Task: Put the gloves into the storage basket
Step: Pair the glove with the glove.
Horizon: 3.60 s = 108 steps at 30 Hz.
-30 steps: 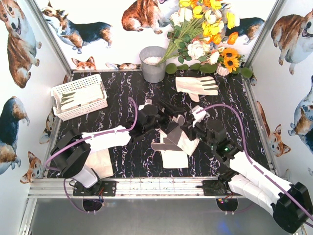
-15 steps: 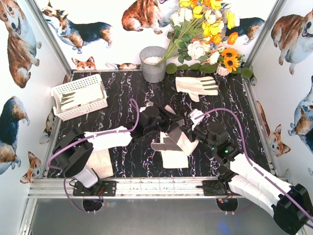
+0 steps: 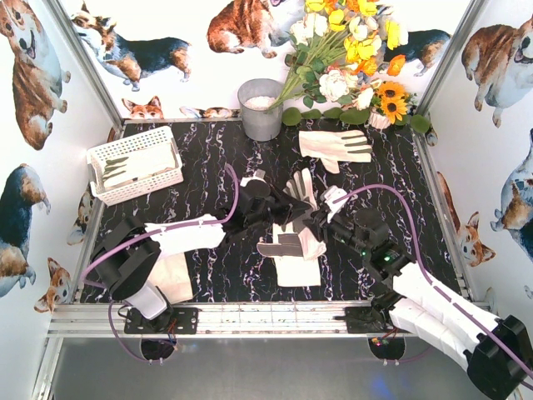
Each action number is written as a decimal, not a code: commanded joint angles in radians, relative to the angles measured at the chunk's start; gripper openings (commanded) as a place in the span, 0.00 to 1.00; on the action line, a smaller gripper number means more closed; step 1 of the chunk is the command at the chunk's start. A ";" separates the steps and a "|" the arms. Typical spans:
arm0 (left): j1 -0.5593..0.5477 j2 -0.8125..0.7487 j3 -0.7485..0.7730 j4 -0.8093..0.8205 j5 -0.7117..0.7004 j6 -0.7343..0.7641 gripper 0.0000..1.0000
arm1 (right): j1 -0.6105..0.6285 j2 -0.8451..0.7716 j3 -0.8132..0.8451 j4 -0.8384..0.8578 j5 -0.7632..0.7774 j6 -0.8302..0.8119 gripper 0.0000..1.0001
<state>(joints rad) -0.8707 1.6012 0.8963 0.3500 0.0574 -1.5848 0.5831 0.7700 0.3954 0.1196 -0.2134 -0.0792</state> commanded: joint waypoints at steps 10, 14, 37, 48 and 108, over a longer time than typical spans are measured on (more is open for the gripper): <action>0.129 -0.191 -0.272 0.017 0.228 0.351 0.00 | 0.007 -0.053 0.157 -0.128 0.006 0.268 0.60; 0.204 -0.280 -0.380 -0.020 0.259 0.406 0.00 | 0.006 -0.003 0.153 -0.136 0.075 0.436 0.61; 0.331 -0.329 -0.571 0.047 0.339 0.461 0.45 | 0.006 0.663 0.385 -0.361 -0.054 0.679 0.34; 0.338 -0.374 -0.577 -0.081 0.308 0.496 0.43 | 0.006 0.738 0.411 -0.338 -0.101 0.663 0.34; 0.119 -0.277 -0.424 -0.338 0.064 0.680 0.00 | -0.025 0.289 0.146 -0.624 0.127 0.663 0.00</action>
<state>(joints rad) -0.7628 1.3037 0.4988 0.0872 0.1978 -0.9100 0.5739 1.0340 0.5354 -0.4793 -0.1509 0.6193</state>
